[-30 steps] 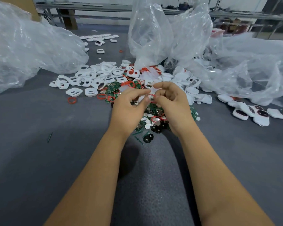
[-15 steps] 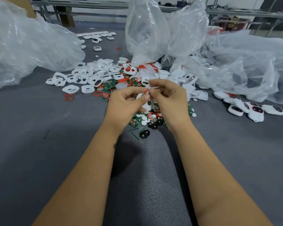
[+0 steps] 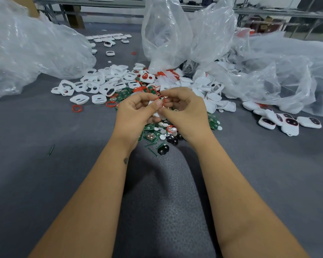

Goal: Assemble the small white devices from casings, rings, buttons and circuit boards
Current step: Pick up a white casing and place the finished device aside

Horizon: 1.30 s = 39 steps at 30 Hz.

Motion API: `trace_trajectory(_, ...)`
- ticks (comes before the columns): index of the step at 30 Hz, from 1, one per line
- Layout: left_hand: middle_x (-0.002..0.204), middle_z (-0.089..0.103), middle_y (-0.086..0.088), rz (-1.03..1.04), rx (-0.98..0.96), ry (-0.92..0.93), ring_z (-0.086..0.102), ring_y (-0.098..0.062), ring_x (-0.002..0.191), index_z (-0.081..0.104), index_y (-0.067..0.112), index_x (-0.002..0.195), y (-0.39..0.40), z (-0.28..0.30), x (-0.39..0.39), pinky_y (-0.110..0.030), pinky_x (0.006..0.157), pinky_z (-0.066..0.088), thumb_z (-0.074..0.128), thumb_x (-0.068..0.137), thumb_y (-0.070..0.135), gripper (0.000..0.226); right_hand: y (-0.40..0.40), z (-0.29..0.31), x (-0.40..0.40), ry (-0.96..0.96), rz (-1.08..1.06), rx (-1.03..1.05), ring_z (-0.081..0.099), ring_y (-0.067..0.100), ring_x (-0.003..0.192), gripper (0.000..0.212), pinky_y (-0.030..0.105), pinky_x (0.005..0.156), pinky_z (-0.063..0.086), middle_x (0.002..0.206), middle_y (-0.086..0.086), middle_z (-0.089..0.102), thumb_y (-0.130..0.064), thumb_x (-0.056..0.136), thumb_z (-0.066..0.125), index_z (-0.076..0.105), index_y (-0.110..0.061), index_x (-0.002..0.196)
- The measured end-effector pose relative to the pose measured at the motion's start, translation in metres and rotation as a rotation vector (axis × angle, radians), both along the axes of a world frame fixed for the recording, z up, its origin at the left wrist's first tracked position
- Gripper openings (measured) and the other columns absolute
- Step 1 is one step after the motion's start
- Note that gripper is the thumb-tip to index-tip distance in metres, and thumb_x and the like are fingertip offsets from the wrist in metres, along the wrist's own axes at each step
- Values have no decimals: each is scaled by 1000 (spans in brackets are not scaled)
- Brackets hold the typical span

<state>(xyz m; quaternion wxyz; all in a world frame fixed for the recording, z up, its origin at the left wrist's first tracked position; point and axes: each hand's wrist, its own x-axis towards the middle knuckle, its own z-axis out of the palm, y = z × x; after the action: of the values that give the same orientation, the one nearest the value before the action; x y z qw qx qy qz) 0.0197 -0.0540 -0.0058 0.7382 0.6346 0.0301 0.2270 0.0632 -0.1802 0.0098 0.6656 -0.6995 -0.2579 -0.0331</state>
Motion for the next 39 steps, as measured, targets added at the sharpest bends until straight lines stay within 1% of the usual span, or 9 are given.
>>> trace_trajectory(7,78,64,-2,-5,-29,33,64,-10,66,67,14,79,-1,3,0,-26,61,55,67,89,9,11,2,1,-2,-149,-79,-149,64,10,87,33,26,84,55,98,-5,62,-1,71,78,72,-17,99)
trace_trajectory(12,75,63,0,-3,-30,60,60,-9,63,67,15,75,-3,5,0,-25,58,53,62,92,12,18,0,-2,-3,-400,-143,-292,58,6,78,23,24,75,50,93,-4,61,-14,72,78,70,-13,93)
trace_trajectory(14,71,67,4,9,-79,56,64,-7,66,68,14,81,-5,5,1,-24,60,54,59,95,14,17,0,-4,-4,-467,-212,-290,56,4,75,20,23,70,48,90,-4,59,-21,73,75,66,-12,89)
trace_trajectory(17,72,68,4,75,-175,13,68,-7,74,65,11,102,-4,4,5,-24,69,56,57,96,5,11,1,-6,-6,-386,-325,-210,55,6,68,22,22,63,46,84,-7,59,-34,73,72,60,-19,85)
trace_trajectory(20,80,66,-2,100,-301,-1,68,-12,81,56,5,125,-7,6,7,-28,79,58,57,95,1,30,4,-9,-6,-294,-307,-205,57,10,64,21,32,62,51,76,-3,61,-34,70,71,60,-19,79)
trace_trajectory(23,67,63,4,13,-364,17,66,-9,68,63,7,94,-15,7,7,-31,81,57,57,97,12,8,6,-10,-6,-343,-288,-217,58,11,68,20,34,66,51,77,-1,63,-30,69,71,63,-14,79)
trace_trajectory(25,60,61,5,-5,-403,64,64,-9,60,60,11,81,-16,8,8,-37,87,50,60,96,22,18,5,-10,-6,-404,-278,-232,59,13,70,22,35,66,51,79,-1,61,-29,70,70,63,-11,80)
trace_trajectory(31,77,61,-2,13,-447,82,58,-14,72,66,12,90,-13,7,8,-33,83,49,63,93,16,6,4,-9,-8,-546,-295,-291,56,19,69,19,40,63,49,80,3,59,-20,74,73,62,-5,81)
trace_trajectory(39,78,63,-2,-4,-362,13,55,-18,80,63,8,90,-24,10,7,-28,74,47,66,91,20,12,2,-9,-9,-589,-361,-308,55,21,69,19,41,62,48,79,6,59,-15,74,74,62,-2,80)
